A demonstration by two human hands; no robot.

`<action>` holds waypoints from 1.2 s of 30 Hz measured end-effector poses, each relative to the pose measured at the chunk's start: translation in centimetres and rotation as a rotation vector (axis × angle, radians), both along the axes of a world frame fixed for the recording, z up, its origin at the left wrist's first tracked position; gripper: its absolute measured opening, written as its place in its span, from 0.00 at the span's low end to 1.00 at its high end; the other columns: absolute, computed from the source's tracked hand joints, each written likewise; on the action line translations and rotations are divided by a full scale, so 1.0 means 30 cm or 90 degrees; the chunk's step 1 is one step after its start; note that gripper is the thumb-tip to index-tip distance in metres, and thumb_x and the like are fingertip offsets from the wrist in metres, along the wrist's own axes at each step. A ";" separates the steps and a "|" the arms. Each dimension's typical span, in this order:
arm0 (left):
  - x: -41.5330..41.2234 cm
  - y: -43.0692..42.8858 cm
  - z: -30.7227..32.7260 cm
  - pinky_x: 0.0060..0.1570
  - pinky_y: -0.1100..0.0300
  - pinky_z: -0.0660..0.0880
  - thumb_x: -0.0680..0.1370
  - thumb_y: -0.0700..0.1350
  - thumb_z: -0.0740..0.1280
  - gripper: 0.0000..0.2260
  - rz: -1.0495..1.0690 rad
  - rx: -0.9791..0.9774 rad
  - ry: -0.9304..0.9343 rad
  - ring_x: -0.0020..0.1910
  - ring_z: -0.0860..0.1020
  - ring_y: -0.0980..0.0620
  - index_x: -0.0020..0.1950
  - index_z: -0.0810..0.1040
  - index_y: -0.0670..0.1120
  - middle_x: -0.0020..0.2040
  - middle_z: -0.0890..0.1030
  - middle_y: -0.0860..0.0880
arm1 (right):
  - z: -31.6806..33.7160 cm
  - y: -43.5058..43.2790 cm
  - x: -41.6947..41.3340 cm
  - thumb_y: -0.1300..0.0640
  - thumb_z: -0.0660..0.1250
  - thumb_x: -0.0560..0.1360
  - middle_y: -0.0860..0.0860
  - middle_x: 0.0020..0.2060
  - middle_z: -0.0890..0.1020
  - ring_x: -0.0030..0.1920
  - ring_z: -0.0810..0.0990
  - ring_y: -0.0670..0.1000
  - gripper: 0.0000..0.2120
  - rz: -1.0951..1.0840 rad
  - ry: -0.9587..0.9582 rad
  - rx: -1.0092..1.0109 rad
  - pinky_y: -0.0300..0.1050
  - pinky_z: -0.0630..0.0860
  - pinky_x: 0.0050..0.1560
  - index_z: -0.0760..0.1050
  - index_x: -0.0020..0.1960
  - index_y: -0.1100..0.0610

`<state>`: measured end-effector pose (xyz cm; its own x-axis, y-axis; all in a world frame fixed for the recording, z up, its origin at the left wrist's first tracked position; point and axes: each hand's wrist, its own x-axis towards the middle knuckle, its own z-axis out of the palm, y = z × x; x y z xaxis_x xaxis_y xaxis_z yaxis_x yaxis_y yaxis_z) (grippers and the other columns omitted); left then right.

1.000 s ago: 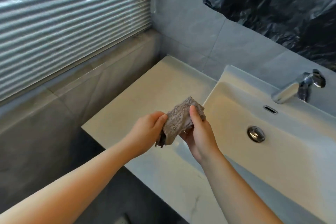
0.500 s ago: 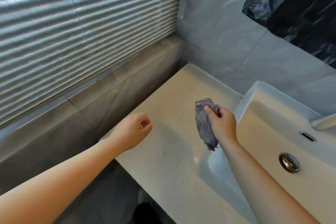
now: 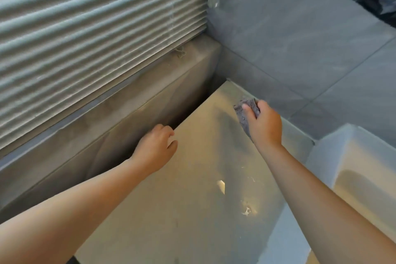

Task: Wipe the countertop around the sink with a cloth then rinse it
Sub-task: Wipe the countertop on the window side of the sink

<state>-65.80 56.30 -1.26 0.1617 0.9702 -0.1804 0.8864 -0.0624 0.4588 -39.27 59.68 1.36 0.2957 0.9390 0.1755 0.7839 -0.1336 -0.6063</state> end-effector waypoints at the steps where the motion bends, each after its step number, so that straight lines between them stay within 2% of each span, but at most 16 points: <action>1: 0.013 0.038 -0.023 0.48 0.56 0.71 0.79 0.50 0.61 0.14 0.010 -0.002 -0.004 0.52 0.75 0.47 0.61 0.73 0.45 0.57 0.74 0.47 | -0.019 0.043 0.011 0.47 0.62 0.78 0.52 0.36 0.78 0.36 0.75 0.54 0.13 0.001 -0.012 0.004 0.47 0.69 0.34 0.72 0.44 0.57; 4: 0.047 0.137 -0.094 0.55 0.53 0.71 0.79 0.51 0.61 0.16 0.046 -0.001 -0.015 0.57 0.73 0.44 0.64 0.72 0.44 0.60 0.73 0.45 | -0.068 0.163 0.036 0.47 0.63 0.78 0.52 0.36 0.78 0.37 0.73 0.53 0.12 0.016 -0.030 0.037 0.47 0.66 0.33 0.72 0.45 0.56; 7: 0.081 0.199 -0.156 0.60 0.52 0.70 0.80 0.56 0.57 0.22 0.048 -0.047 0.016 0.62 0.72 0.44 0.69 0.68 0.45 0.65 0.71 0.45 | -0.112 0.268 0.061 0.48 0.64 0.77 0.53 0.40 0.80 0.39 0.73 0.52 0.11 0.023 -0.044 0.068 0.44 0.62 0.36 0.75 0.47 0.56; 10: 0.106 0.238 -0.211 0.58 0.53 0.69 0.80 0.57 0.55 0.22 0.032 -0.081 0.008 0.62 0.72 0.43 0.68 0.69 0.45 0.64 0.72 0.44 | -0.165 0.357 0.072 0.49 0.65 0.77 0.55 0.43 0.78 0.44 0.75 0.55 0.11 0.033 -0.057 0.084 0.44 0.63 0.37 0.77 0.49 0.58; 15: 0.118 0.251 -0.272 0.52 0.52 0.71 0.80 0.55 0.57 0.17 0.000 -0.043 -0.014 0.54 0.75 0.41 0.58 0.73 0.43 0.55 0.75 0.42 | -0.222 0.450 0.046 0.51 0.66 0.76 0.56 0.41 0.79 0.42 0.76 0.56 0.11 0.035 -0.081 0.141 0.49 0.69 0.37 0.77 0.46 0.60; 18: 0.112 0.247 -0.286 0.51 0.51 0.72 0.79 0.60 0.54 0.22 0.002 -0.023 -0.023 0.51 0.76 0.41 0.57 0.74 0.42 0.53 0.76 0.42 | -0.252 0.504 0.034 0.51 0.65 0.76 0.55 0.41 0.79 0.43 0.76 0.57 0.11 0.055 -0.143 0.143 0.47 0.67 0.37 0.77 0.45 0.58; 22: 0.112 0.246 -0.296 0.51 0.53 0.71 0.80 0.57 0.56 0.19 0.006 -0.016 -0.032 0.52 0.76 0.44 0.59 0.74 0.44 0.55 0.76 0.44 | -0.302 0.538 0.012 0.49 0.64 0.76 0.56 0.43 0.81 0.44 0.78 0.59 0.12 0.025 -0.222 0.123 0.47 0.67 0.37 0.79 0.48 0.58; 27: 0.107 0.248 -0.297 0.49 0.52 0.74 0.77 0.64 0.49 0.28 0.000 -0.008 -0.041 0.50 0.77 0.44 0.57 0.75 0.44 0.52 0.77 0.45 | -0.327 0.543 -0.007 0.47 0.64 0.76 0.57 0.37 0.80 0.39 0.77 0.58 0.15 -0.013 -0.133 0.101 0.45 0.61 0.35 0.77 0.40 0.58; 31: 0.113 0.247 -0.288 0.50 0.53 0.74 0.78 0.61 0.51 0.24 0.002 -0.014 -0.026 0.50 0.77 0.45 0.58 0.74 0.44 0.53 0.77 0.45 | -0.308 0.482 -0.023 0.46 0.66 0.75 0.56 0.37 0.81 0.39 0.78 0.56 0.14 0.034 -0.086 0.097 0.42 0.61 0.36 0.79 0.40 0.57; 34: 0.117 0.245 -0.280 0.50 0.52 0.73 0.79 0.57 0.54 0.20 0.002 -0.014 -0.016 0.51 0.76 0.45 0.58 0.75 0.43 0.54 0.77 0.44 | -0.305 0.390 -0.047 0.47 0.67 0.75 0.52 0.32 0.79 0.36 0.76 0.52 0.13 0.091 -0.050 0.086 0.42 0.58 0.34 0.77 0.37 0.55; 36: 0.121 0.246 -0.274 0.51 0.51 0.73 0.80 0.56 0.55 0.20 0.004 -0.016 -0.012 0.51 0.76 0.44 0.59 0.74 0.43 0.54 0.77 0.43 | -0.301 0.330 -0.061 0.48 0.68 0.75 0.49 0.32 0.79 0.36 0.75 0.50 0.11 0.116 -0.016 0.065 0.45 0.64 0.34 0.79 0.39 0.55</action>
